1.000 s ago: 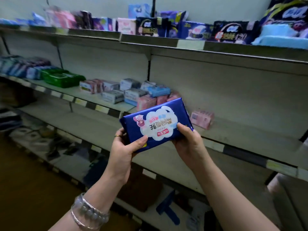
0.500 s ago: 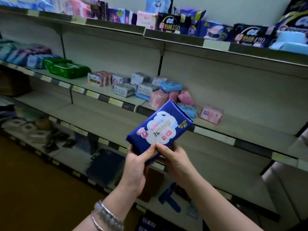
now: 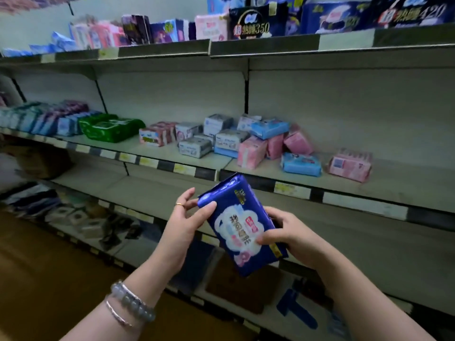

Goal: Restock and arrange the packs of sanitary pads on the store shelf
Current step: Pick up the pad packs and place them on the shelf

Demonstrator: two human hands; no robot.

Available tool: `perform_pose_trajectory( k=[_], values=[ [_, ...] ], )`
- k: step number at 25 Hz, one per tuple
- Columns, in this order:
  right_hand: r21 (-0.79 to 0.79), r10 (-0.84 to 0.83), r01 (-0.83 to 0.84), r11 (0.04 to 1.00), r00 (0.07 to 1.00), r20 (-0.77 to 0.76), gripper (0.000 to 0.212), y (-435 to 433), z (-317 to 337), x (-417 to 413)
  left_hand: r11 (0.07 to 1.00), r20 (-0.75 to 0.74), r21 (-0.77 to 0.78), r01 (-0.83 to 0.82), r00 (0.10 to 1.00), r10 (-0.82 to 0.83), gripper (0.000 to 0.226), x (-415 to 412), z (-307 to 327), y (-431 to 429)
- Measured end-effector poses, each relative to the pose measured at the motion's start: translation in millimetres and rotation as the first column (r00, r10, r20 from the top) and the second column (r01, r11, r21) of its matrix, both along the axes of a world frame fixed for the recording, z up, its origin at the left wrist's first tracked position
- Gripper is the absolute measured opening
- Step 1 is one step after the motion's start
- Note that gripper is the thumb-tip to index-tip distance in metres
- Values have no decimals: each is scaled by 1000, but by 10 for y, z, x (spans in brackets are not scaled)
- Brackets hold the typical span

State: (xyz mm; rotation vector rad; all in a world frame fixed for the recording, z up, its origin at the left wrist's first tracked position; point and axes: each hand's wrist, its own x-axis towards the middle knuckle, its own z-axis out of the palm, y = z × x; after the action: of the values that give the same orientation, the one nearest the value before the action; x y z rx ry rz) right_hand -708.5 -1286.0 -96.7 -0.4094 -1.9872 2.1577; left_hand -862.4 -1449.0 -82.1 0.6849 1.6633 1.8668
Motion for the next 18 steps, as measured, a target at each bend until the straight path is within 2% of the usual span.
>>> perform_pose_trajectory(
  k=[3, 5, 7, 10, 12, 15, 18],
  values=[
    [57, -105, 104, 993, 994, 8, 50, 138, -79, -132, 996, -9, -3, 85, 996, -85, 68, -118, -57, 229],
    [50, -246, 245, 968, 969, 9, 47, 213, -164, -174, 994, 48, -15, 105, 993, -104, 46, -159, -143, 317],
    [11, -353, 353, 936, 936, 12, 49, 296, -249, -175, 996, 106, -10, 91, 990, -89, 30, -185, -263, 434],
    [-118, -494, 492, 863, 869, 10, 52, 375, -388, -143, 998, 229, 33, 47, 972, -53, 20, -192, -442, 628],
    [-145, -515, 519, 843, 855, 61, 55, 371, -489, -108, 998, 303, 34, 46, 951, -54, 18, -227, -590, 720],
    [-104, -548, 567, 817, 820, 166, 40, 302, -638, -72, 990, 355, 21, 139, 925, -137, 25, -335, -826, 809],
    [-128, -660, 685, 718, 727, 189, 42, 214, -763, -135, 953, 368, -5, 302, 887, -279, 33, -510, -996, 865]
  ],
)
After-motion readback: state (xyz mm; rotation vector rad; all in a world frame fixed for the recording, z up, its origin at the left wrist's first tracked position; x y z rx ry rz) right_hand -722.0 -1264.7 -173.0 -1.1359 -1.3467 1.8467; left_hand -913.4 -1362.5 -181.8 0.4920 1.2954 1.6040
